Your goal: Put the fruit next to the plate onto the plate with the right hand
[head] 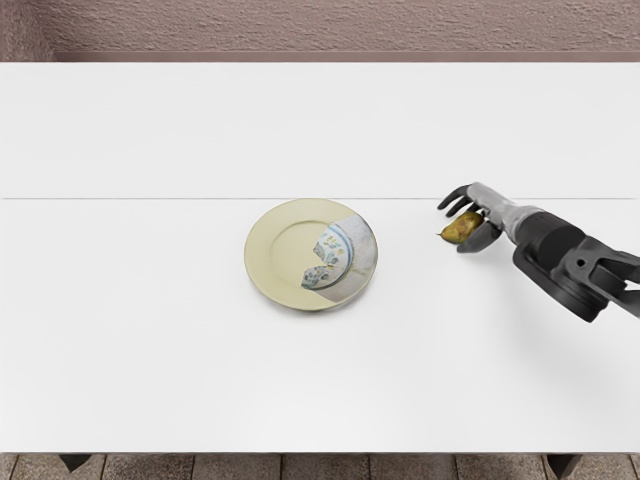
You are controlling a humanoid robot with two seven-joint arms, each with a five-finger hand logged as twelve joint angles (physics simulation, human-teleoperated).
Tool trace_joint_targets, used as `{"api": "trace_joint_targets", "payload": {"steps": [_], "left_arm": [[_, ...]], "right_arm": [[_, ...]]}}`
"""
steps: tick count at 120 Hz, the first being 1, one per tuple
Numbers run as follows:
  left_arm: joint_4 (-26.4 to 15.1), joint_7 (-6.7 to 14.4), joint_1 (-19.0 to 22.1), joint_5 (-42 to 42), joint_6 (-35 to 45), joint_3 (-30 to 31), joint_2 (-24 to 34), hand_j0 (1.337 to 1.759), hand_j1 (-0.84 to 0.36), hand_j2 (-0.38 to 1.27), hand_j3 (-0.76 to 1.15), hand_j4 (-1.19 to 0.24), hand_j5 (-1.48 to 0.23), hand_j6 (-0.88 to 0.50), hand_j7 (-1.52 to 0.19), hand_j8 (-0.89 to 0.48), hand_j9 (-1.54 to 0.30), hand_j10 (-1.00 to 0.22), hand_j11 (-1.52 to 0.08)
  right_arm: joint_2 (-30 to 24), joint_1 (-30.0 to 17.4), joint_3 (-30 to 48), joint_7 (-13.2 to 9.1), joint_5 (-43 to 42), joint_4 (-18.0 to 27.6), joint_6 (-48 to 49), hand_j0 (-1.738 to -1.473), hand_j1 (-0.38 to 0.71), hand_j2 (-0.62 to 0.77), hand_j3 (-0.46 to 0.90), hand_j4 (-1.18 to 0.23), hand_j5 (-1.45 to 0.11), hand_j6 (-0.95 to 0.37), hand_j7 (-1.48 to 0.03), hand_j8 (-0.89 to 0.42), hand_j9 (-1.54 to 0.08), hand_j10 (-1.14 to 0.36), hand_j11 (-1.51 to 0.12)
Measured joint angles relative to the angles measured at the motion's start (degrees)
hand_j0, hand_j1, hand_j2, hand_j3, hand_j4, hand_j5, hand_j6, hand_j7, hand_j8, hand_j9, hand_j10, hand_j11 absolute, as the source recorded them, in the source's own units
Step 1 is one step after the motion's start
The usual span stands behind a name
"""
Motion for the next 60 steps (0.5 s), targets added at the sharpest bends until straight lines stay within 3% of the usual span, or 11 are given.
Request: {"api": "trace_joint_targets", "payload": {"steps": [42,60], "left_arm": [[0.0,0.0,0.0,0.0,0.0,0.0,0.0,1.658,0.35,0.00,0.00,0.00,0.00,0.00,0.00,0.00,0.00,0.00,0.00],[0.0,0.0,0.0,0.0,0.0,0.0,0.0,1.658,0.35,0.00,0.00,0.00,0.00,0.00,0.00,0.00,0.00,0.00,0.00]], "right_arm": [[-0.8,0.4,1.4,-0.4,0.6,0.2,1.1,-1.657,0.25,0.11,0.00,-0.57,-0.74,-0.57,-0.74,-0.45,-0.74,-0.49,-0.77],[-2.1,0.6,3.3,-1.1,0.8,2.8,2.9,-1.657,0.25,0.16,0.00,-0.59,-0.77,-0.60,-0.77,-0.46,-0.77,-0.51,-0.79]]}}
